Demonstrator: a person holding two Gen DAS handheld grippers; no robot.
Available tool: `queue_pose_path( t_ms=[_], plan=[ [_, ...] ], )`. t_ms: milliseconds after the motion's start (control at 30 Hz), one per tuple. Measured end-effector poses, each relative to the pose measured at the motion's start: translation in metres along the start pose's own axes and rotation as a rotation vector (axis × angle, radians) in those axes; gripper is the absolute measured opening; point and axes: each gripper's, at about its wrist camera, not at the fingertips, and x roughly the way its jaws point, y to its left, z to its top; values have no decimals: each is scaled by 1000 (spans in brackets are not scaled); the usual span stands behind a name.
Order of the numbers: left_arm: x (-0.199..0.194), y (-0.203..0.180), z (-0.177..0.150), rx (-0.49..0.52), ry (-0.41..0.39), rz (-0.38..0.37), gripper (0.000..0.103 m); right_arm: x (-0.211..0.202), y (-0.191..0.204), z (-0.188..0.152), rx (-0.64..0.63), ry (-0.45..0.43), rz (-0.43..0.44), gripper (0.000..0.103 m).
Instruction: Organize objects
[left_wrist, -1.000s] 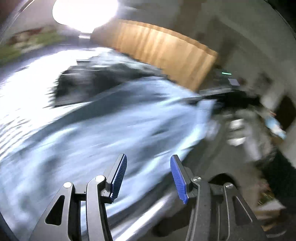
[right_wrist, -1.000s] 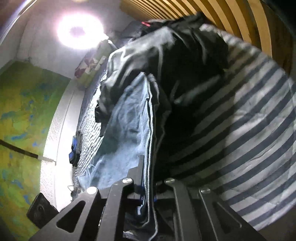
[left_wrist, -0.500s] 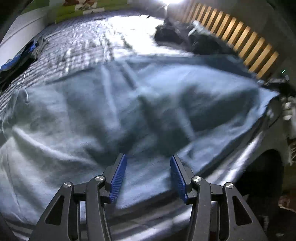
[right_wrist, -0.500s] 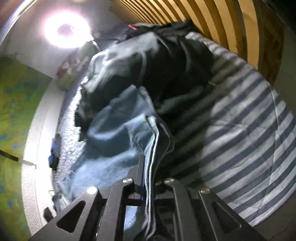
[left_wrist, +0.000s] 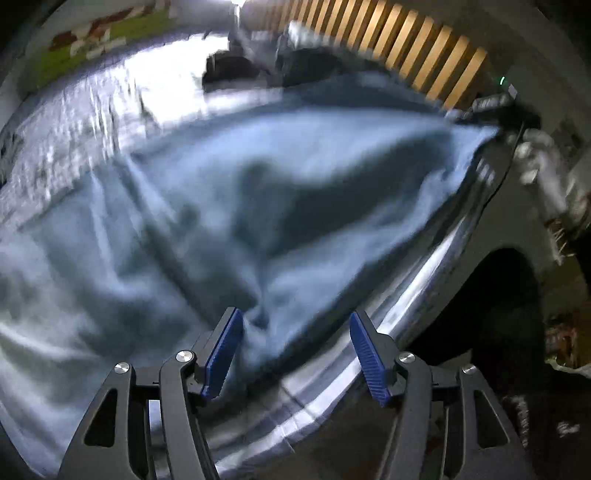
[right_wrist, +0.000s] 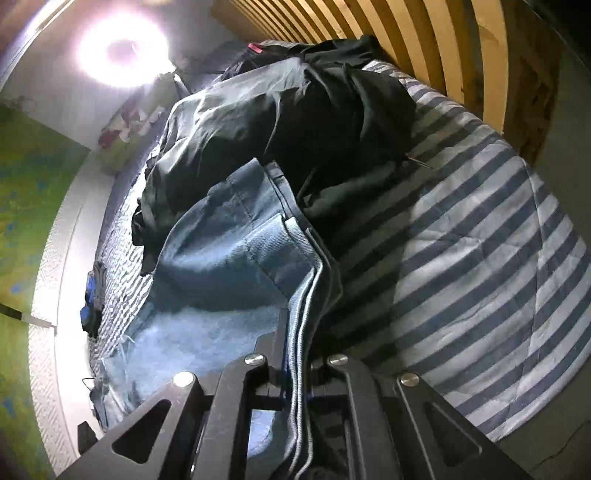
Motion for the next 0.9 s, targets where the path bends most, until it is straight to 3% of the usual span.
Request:
queue_pose_path(
  t_ms=[100, 200, 267, 333, 400, 433, 533, 667, 767, 900],
  plan=[
    [-14, 23, 26, -69, -78, 23, 64, -14, 13, 4, -18, -24, 30, 5],
    [-2, 45, 43, -91, -92, 130, 62, -25, 26, 6, -45, -44, 37, 5],
    [16, 60, 51, -82, -54, 190, 55, -29, 31, 7, -44, -55, 53, 5],
    [46, 67, 47, -46, 36, 228, 56, -31, 36, 8, -57, -63, 43, 5],
    [49, 65, 43, -1, 9, 264, 58, -27, 42, 7, -68, -54, 6, 5],
    [45, 65, 44, -25, 13, 260, 57, -27, 41, 6, -65, -49, 7, 5],
    [15, 54, 36, -57, -104, 180, 60, -34, 43, 4, -50, -60, 48, 5],
    [43, 51, 13, -32, 5, 158, 65, -38, 57, 1, -50, -67, 45, 6],
    [31, 58, 13, -79, -35, 124, 67, -46, 88, -5, -85, -84, 53, 6],
    [-31, 92, 6, -259, -214, 67, 67, -60, 151, -18, -181, -101, 88, 6]
  ],
)
